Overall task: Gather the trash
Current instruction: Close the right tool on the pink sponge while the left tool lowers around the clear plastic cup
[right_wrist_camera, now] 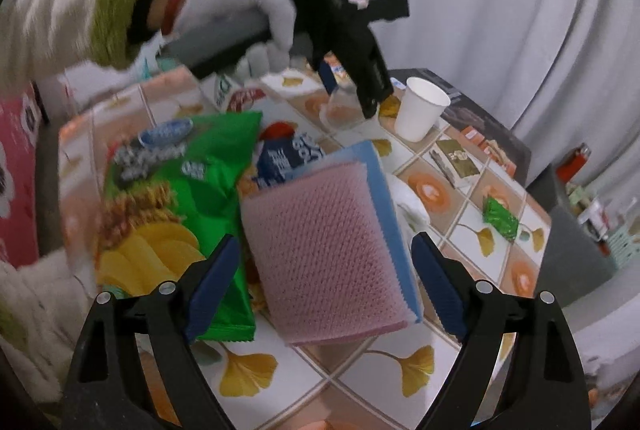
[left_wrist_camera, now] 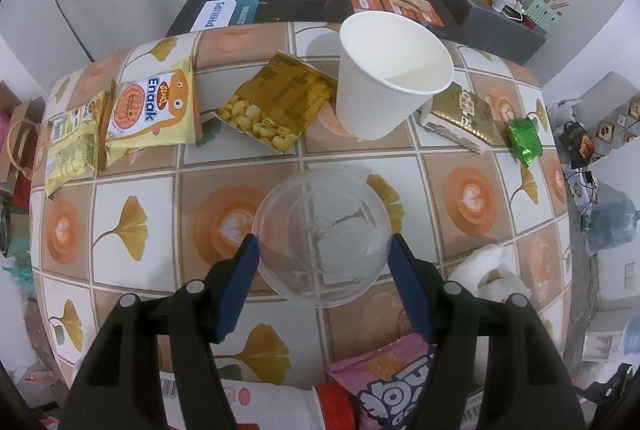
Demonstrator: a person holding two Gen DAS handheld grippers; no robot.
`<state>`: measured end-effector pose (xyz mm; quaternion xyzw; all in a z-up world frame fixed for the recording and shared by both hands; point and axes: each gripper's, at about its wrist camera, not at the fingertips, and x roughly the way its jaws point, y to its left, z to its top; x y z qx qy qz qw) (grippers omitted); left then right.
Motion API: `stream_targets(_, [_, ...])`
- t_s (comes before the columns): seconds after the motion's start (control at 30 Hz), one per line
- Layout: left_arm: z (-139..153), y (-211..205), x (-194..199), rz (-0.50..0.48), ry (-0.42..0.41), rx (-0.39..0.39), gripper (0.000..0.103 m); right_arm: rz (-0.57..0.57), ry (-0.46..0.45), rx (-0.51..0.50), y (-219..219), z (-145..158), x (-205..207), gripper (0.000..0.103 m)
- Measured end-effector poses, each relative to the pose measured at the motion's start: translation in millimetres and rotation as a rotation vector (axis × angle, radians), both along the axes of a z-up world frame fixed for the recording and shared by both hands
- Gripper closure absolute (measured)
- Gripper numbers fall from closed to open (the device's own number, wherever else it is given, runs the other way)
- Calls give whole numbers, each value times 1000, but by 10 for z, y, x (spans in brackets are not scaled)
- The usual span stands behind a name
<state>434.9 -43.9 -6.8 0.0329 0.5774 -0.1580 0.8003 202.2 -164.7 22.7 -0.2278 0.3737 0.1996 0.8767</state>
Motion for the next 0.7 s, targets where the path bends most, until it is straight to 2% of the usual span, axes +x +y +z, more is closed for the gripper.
stream_targets(0.4, [-8, 56, 19, 10, 2, -20, 39, 20, -3, -83, 146, -167, 95, 20])
stream_targets(0.6, [21, 71, 17, 10, -10, -33, 39, 18, 9, -82, 155, -158, 85, 29])
stream_targets(0.7, [44, 66, 8, 8, -18, -38, 39, 11, 8, -69, 125, -120, 79, 39])
